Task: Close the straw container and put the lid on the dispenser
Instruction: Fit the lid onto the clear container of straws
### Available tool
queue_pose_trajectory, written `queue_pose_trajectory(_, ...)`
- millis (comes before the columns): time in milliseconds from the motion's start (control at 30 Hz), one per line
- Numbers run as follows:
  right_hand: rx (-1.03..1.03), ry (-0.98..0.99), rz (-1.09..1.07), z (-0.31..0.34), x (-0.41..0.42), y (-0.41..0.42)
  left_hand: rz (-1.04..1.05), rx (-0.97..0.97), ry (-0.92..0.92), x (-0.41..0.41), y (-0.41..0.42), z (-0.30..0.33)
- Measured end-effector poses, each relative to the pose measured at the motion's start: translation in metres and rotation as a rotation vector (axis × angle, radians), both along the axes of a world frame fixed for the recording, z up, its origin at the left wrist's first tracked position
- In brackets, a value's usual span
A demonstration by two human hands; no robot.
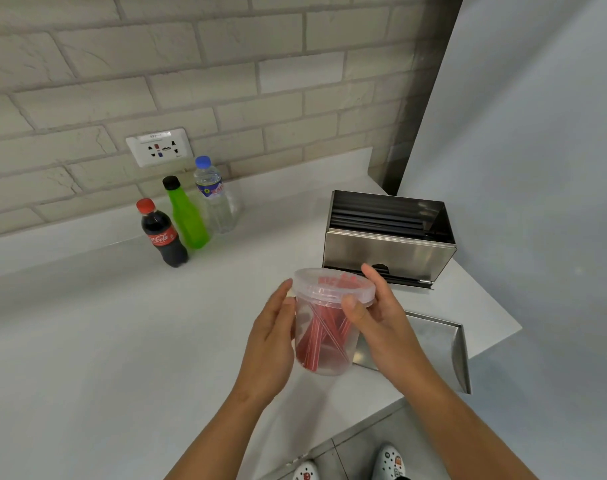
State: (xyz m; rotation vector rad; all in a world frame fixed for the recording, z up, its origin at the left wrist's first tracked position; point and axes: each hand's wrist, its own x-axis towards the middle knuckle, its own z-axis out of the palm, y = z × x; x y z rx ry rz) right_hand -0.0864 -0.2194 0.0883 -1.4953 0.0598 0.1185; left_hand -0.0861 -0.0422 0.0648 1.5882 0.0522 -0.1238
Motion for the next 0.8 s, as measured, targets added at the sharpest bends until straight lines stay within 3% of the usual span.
queue_pose_trajectory(133,-0.049,-0.022,-0.013,-0.003,-0.003,0.010,-0.019,-0.108,-0.026,0.002,-0.009,0.019)
queue_pose_trajectory(367,0.119,-0.021,-0.107,-0.002,-0.005,0.025,0.050,-0.026,-0.234,-0.011,-0.034,0.030)
queue_pose_trajectory(800,0.107,-0.142,-0.307,0.000,-0.017,0.043,0.111,-0.113,-0.300,-0.020,-0.043,0.028)
